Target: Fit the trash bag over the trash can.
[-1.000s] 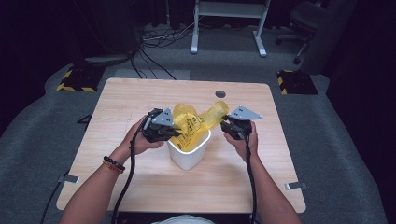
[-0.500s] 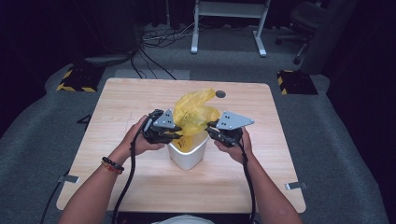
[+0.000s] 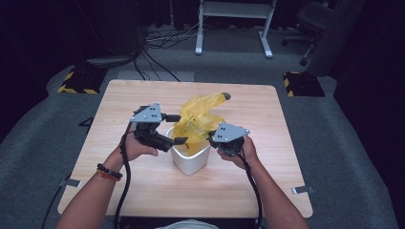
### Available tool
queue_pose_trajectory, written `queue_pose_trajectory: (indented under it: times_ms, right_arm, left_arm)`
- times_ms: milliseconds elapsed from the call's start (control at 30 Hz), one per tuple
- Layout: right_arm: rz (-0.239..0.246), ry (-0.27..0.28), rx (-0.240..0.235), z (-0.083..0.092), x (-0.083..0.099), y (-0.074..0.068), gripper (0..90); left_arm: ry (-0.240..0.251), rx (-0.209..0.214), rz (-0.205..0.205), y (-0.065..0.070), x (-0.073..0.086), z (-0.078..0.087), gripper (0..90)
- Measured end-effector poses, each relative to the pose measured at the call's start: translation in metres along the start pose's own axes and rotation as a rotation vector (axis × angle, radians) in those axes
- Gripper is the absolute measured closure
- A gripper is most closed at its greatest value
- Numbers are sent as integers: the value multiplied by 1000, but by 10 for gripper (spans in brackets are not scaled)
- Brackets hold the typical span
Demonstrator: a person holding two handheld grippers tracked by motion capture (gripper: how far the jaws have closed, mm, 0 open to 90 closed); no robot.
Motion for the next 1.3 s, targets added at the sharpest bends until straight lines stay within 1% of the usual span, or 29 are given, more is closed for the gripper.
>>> queue_pose_trajectory:
  times_ms: [33,67,100,167,200,233,267,300,333,400,433,500,567,633,667,700,733,767,800,867,900,933,967,1000,1033,1100,1167,1200,1300]
  right_arm:
    - [8,-1,-3,1,0,-1,900]
    - [14,2,-8,1,-1,-3,900]
    - [17,8,-13,3,-2,-4,899]
    - [34,12,-10,5,-3,-3,895]
    - [42,14,-1,6,-4,-2,888]
    - [37,18,6,8,-4,-1,874]
    - [30,20,10,9,-4,0,830]
    - [19,17,19,10,-3,1,760]
    - [1,12,41,11,-2,4,712]
    - [-50,12,57,14,1,9,609]
    - [-88,11,73,16,2,12,556]
    - [-182,1,70,18,6,17,517]
    - [-265,9,55,18,7,19,476]
    - [-350,25,20,18,6,21,466]
    - [-376,33,3,19,5,21,455]
    - [-384,30,-9,19,4,21,438]
    - [-373,23,-15,21,4,20,423]
    - [-348,13,-9,23,3,19,403]
    - [-310,-6,5,24,3,19,379]
    - [-209,-43,26,29,3,15,365]
    - [-149,-57,37,31,4,12,329]
    - [-107,-68,42,33,4,10,296]
    - [-76,-78,38,34,4,6,297]
    - [-50,-76,34,35,3,3,297]
    - [-38,-62,23,37,2,-1,303]
    - [-55,-18,-15,41,-2,-7,329]
    - [-90,45,-43,49,-7,-9,372]
    - [-115,74,-38,54,-9,-6,396]
    - [-223,104,30,65,-11,10,398]
  left_arm:
    - [-43,-11,-27,3,2,-7,234]
    - [-61,3,-41,7,3,-13,249]
    - [-77,16,-40,10,5,-18,292]
    - [-125,-22,-45,6,11,-25,511]
    - [-128,-6,-62,7,13,-26,617]
    - [-128,-5,-74,7,15,-27,724]
    - [-135,-14,-73,6,17,-27,816]
    - [-141,-2,-75,6,19,-27,861]
    - [-148,3,-89,7,21,-28,883]
    - [-164,-2,-90,7,26,-29,891]
    - [-163,5,-92,8,27,-31,892]
    - [-162,7,-90,8,27,-33,893]
    - [-155,12,-89,9,27,-34,894]
    - [-158,-9,-92,9,27,-34,895]
    - [-158,-21,-93,8,27,-33,895]
    - [-153,-28,-93,7,26,-32,896]
    - [-149,-33,-82,6,26,-31,897]
    - [-150,-45,-83,4,25,-31,897]
    - [-148,-57,-78,3,25,-30,898]
    - [-141,-71,-66,1,26,-29,898]
    - [-136,-92,-58,-1,26,-28,898]
    - [-133,-105,-52,-4,26,-27,899]
    - [-121,-104,-38,-4,26,-27,899]
    - [-123,-125,-40,-6,26,-26,899]
    - [-127,-142,-41,-7,27,-26,899]
    - [-134,-136,-47,-5,29,-26,899]
    - [-141,-134,-60,-4,30,-25,899]
    - [-144,-130,-67,-3,30,-25,899]
    - [-136,-115,-77,0,31,-24,899]
Point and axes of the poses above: each handheld gripper's, and its own axes: z roughly backward along the jaws, x roughly out of its underside, y roughly to its right, the point moved 9 cm from there along -z, roughly forward along the jaws, and after that the axes turned 5 degrees about x, right-handed, at the moved point
